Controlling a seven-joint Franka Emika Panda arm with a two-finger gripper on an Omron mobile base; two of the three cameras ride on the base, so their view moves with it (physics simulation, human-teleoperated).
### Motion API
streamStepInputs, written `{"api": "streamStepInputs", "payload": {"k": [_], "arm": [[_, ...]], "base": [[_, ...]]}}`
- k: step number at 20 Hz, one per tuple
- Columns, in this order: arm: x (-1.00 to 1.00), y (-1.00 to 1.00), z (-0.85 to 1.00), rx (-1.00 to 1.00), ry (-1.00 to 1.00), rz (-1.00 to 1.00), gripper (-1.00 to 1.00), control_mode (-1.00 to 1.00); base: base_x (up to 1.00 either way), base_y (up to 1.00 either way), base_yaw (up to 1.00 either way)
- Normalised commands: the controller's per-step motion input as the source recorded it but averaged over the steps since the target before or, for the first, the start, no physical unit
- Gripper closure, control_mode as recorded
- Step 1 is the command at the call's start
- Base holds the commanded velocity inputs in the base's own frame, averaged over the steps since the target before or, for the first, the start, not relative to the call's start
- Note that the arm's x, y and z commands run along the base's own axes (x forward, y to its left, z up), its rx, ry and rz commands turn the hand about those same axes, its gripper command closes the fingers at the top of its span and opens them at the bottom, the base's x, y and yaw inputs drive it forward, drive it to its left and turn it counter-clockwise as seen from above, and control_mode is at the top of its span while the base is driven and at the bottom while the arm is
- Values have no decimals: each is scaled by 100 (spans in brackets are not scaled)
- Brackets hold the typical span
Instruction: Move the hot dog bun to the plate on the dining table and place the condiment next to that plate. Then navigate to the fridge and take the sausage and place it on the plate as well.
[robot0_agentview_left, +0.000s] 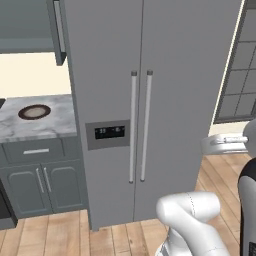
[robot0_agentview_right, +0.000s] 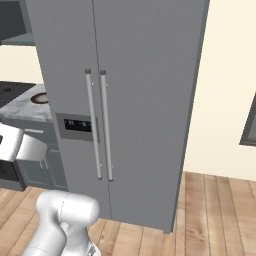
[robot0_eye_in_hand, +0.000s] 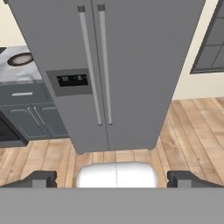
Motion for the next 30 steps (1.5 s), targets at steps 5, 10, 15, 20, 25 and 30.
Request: {"api": "streamStepInputs", "payload": {"k": [5, 10, 15, 20, 25, 30], "arm": [[0, 0, 0, 0, 0, 0, -100, 100], [0, 0, 0, 1, 0, 0, -100, -100], [0, 0, 0, 2, 0, 0, -100, -100], [0, 0, 0, 2, 0, 0, -100, -100], [26, -13, -1, 1, 0, 0, -100, -100], [36, -12, -7, 1, 0, 0, -100, -100]], "base": [[0, 0, 0], [0, 0, 0], [0, 0, 0], [0, 0, 0], [0, 0, 0], [0, 0, 0]]}}
